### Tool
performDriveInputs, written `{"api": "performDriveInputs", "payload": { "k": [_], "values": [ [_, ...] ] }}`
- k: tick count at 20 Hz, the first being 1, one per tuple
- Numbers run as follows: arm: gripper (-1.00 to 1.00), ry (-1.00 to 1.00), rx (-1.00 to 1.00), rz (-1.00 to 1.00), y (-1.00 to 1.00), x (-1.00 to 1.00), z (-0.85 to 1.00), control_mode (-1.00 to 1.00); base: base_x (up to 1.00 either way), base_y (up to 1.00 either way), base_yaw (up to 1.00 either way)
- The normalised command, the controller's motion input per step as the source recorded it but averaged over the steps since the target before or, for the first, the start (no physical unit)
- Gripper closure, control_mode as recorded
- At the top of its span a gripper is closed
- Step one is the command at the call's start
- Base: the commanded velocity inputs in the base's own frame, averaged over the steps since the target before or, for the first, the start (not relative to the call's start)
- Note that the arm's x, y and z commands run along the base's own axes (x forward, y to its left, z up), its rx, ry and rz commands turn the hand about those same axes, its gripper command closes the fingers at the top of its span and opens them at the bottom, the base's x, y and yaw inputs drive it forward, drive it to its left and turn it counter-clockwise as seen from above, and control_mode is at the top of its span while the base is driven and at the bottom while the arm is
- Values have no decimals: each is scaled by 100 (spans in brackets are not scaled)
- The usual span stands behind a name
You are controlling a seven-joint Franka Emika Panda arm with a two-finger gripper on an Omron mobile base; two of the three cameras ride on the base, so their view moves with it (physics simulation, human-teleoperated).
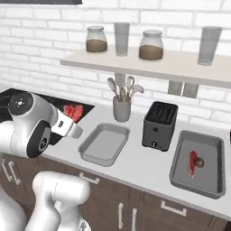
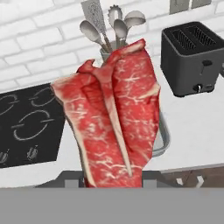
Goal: Place one mushroom and one steak in each tupperware on the nearby counter, to pack two identical lunches.
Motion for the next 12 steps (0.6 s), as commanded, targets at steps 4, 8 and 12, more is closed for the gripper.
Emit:
{"api": "performDriveInputs", "payload": {
  "k": [4, 8, 12],
  "values": [
    [100, 0, 0, 0, 0, 0, 0, 100, 35, 65, -40],
    [100, 1, 0, -19, -17, 0, -13, -100, 0, 0, -20],
    [100, 12, 0, -30, -75, 8, -24, -100, 0, 0, 0]
  ]
}}
